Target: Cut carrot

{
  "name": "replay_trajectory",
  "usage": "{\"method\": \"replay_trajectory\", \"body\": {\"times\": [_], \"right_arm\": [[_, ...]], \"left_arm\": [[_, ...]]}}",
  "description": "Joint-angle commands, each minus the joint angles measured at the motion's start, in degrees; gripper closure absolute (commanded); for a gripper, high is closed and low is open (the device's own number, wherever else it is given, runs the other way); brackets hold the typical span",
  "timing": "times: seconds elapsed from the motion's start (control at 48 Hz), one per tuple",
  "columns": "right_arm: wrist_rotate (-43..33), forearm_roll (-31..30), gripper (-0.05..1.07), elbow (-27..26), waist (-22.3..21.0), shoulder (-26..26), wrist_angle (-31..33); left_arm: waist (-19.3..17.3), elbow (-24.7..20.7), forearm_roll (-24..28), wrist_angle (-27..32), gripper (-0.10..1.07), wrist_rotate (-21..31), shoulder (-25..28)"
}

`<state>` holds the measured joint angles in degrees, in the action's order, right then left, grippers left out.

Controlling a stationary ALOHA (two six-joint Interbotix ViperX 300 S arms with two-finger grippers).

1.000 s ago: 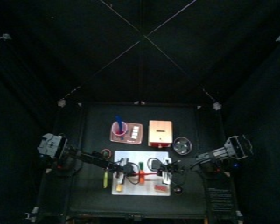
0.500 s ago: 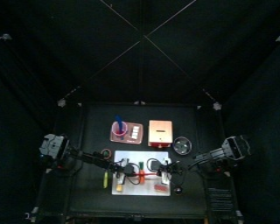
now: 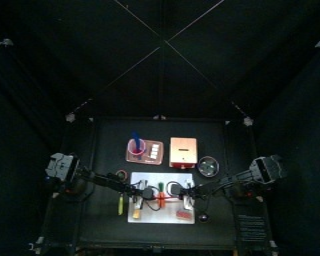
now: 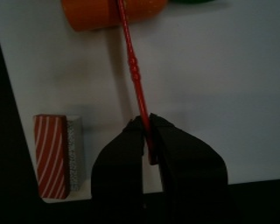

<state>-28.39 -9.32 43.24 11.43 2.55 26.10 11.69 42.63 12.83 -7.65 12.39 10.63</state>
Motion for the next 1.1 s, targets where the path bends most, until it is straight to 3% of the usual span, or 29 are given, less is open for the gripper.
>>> {"method": "replay_trajectory", "body": {"times": [0.0,0.208,0.833,1.083], "right_arm": [[-0.3,0.1,0.62,0.5,-0.5,-1.1,0.3],[0.0,0.0,0.62,-0.9,-0.5,-3.7,-0.4],[0.0,-0.5,0.63,-2.8,-0.2,-1.8,1.6],[-0.3,-2.7,0.63,-4.7,-0.3,4.0,8.6]], "left_arm": [[0.8,1.5,0.4,1.7,0.64,-0.5,1.1],[0.8,1.5,0.4,1.7,0.64,-0.4,1.8],[0.6,0.9,2.2,2.7,0.64,-0.6,-4.3],[0.6,-1.6,4.9,5.4,0.64,-0.6,-9.0]]}}
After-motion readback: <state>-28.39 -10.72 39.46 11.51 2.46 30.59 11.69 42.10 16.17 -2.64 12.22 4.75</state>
